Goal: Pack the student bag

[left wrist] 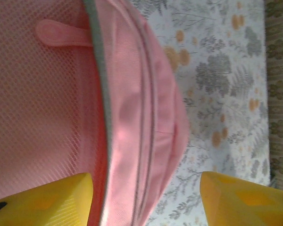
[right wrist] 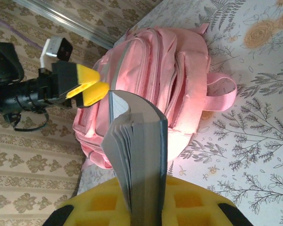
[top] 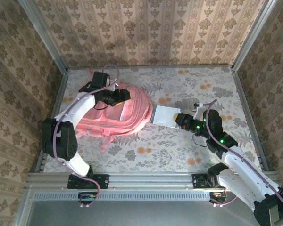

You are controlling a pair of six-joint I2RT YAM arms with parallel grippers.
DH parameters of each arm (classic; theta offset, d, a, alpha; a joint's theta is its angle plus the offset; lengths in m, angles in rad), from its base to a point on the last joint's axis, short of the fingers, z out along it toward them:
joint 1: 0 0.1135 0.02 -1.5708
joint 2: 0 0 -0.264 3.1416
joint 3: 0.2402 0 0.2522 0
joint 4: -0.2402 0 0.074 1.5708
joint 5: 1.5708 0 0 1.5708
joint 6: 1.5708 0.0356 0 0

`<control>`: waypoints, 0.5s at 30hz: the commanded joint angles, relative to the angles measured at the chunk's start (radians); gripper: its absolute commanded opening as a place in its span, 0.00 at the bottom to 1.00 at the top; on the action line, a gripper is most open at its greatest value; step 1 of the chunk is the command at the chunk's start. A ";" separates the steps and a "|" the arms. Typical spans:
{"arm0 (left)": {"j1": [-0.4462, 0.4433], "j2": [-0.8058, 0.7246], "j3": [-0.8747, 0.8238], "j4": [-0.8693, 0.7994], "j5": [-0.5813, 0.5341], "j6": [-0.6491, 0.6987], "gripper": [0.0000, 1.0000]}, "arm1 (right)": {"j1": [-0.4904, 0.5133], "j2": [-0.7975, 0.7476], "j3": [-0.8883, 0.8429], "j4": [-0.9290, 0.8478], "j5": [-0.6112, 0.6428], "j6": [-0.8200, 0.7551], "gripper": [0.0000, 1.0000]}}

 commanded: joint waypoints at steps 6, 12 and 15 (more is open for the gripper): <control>-0.004 0.075 -0.016 0.121 0.126 -0.013 0.48 | -0.036 0.054 -0.018 0.036 -0.036 -0.042 0.00; -0.014 0.062 -0.037 0.125 0.128 0.021 0.21 | -0.049 0.138 -0.042 0.101 -0.072 -0.038 0.00; -0.016 0.080 -0.033 0.099 0.114 0.038 0.21 | -0.049 0.153 -0.053 0.134 -0.076 -0.021 0.00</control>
